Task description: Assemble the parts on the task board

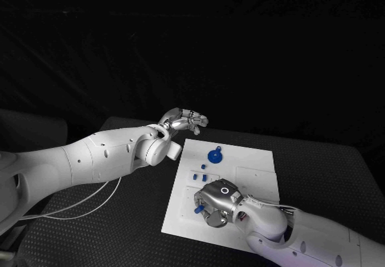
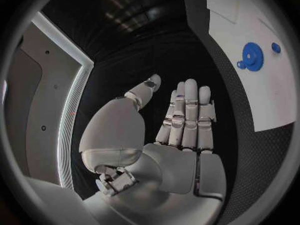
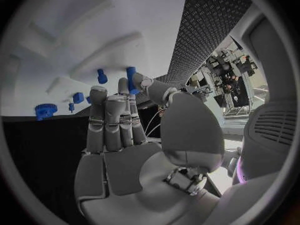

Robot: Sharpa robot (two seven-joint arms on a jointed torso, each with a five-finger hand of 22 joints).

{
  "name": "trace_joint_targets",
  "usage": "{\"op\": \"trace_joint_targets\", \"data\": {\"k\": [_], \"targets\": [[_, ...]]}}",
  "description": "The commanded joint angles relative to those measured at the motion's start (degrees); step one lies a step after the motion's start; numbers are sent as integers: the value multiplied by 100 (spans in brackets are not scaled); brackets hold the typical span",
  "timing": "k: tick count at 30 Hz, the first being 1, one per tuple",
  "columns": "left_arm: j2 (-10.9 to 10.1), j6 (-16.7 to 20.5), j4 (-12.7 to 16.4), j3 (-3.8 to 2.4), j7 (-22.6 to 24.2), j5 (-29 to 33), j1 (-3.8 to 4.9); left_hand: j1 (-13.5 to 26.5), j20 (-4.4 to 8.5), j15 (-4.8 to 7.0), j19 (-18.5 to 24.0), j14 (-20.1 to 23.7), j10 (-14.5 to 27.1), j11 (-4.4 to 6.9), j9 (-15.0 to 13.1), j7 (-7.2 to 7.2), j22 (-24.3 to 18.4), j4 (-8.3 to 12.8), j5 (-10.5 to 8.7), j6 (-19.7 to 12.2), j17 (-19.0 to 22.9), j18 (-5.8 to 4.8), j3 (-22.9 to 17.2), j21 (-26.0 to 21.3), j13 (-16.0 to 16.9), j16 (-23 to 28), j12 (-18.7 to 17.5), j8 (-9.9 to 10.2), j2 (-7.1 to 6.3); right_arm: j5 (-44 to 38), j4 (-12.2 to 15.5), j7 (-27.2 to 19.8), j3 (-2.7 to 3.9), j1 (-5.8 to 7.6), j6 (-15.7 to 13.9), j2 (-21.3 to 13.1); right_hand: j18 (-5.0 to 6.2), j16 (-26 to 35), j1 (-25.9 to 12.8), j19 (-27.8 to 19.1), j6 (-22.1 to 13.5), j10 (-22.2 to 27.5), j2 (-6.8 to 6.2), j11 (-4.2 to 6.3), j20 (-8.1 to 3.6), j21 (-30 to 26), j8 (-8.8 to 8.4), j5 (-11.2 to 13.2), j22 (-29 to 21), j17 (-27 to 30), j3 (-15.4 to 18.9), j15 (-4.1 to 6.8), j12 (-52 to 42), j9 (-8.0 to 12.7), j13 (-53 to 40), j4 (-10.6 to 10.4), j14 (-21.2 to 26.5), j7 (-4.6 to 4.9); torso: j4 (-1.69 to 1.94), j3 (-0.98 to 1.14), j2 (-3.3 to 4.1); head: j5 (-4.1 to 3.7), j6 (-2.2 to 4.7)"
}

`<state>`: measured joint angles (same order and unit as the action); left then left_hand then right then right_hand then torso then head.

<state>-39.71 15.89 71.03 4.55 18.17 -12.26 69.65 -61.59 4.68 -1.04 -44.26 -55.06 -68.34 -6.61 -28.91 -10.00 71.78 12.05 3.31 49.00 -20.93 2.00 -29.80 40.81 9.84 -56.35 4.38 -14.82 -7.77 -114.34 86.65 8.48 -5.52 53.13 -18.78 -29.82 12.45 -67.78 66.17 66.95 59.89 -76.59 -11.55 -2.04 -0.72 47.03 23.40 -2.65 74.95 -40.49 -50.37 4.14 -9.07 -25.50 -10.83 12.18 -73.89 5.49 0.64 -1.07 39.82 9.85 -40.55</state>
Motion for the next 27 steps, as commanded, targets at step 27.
{"op": "trace_joint_targets", "data": {"k": [27], "targets": [[22, -108, 14, -6, 20, 37, 7, 66, -5, 0, -46, -22, 28, -31, 13, -15, 15, -38, 28, -49, -12, 60, 6, -33, -8, 41, -22, -39, 27, -7, -85, 81, -111, -12, 64, 171, 255, 3, -84, -49, -3, 18, -59, -7, -19, 33, -21, -14, 96, 2, -107, 17, 38, -77, -15, 22, 11, 29, -3, 0, -2, 4, -18]]}}
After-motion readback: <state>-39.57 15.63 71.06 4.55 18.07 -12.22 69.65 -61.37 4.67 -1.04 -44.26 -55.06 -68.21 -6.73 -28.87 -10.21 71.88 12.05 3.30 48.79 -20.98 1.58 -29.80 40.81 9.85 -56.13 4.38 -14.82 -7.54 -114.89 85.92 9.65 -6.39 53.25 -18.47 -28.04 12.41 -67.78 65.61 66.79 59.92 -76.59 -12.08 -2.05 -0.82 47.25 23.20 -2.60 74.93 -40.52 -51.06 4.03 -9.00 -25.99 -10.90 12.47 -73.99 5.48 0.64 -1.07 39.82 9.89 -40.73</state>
